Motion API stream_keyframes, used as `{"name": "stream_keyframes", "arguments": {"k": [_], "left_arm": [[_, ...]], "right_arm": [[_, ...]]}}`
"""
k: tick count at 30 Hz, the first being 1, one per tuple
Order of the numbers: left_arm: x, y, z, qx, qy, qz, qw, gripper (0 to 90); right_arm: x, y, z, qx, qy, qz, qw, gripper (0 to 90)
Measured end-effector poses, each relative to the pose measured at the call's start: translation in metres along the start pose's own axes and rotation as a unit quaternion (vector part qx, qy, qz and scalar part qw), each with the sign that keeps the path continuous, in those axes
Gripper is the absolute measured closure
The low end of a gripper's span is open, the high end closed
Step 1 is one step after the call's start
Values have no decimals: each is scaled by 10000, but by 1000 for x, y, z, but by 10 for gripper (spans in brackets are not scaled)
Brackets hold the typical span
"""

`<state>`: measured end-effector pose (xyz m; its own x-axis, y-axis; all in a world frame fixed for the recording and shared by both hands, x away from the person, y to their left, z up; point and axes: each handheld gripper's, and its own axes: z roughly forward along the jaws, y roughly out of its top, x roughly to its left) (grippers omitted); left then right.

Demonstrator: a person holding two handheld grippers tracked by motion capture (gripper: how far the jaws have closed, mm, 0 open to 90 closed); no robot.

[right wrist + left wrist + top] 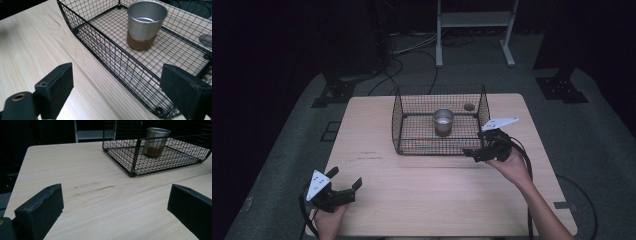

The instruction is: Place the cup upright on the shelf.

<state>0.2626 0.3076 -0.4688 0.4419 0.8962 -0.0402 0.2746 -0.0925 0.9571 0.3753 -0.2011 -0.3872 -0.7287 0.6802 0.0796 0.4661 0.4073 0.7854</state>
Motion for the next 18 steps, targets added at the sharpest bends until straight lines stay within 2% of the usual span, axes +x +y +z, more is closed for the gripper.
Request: {"name": "stream_keyframes", "arguments": {"k": [11, 18], "left_arm": [[1, 0, -1, -29, -11, -50, 10000, 0], [0, 0, 0, 2, -24, -24, 10000, 0]], "right_arm": [[8, -20, -4, -5, 50, 48, 10000, 107], [7, -31, -4, 50, 50, 117, 9999, 111]]}}
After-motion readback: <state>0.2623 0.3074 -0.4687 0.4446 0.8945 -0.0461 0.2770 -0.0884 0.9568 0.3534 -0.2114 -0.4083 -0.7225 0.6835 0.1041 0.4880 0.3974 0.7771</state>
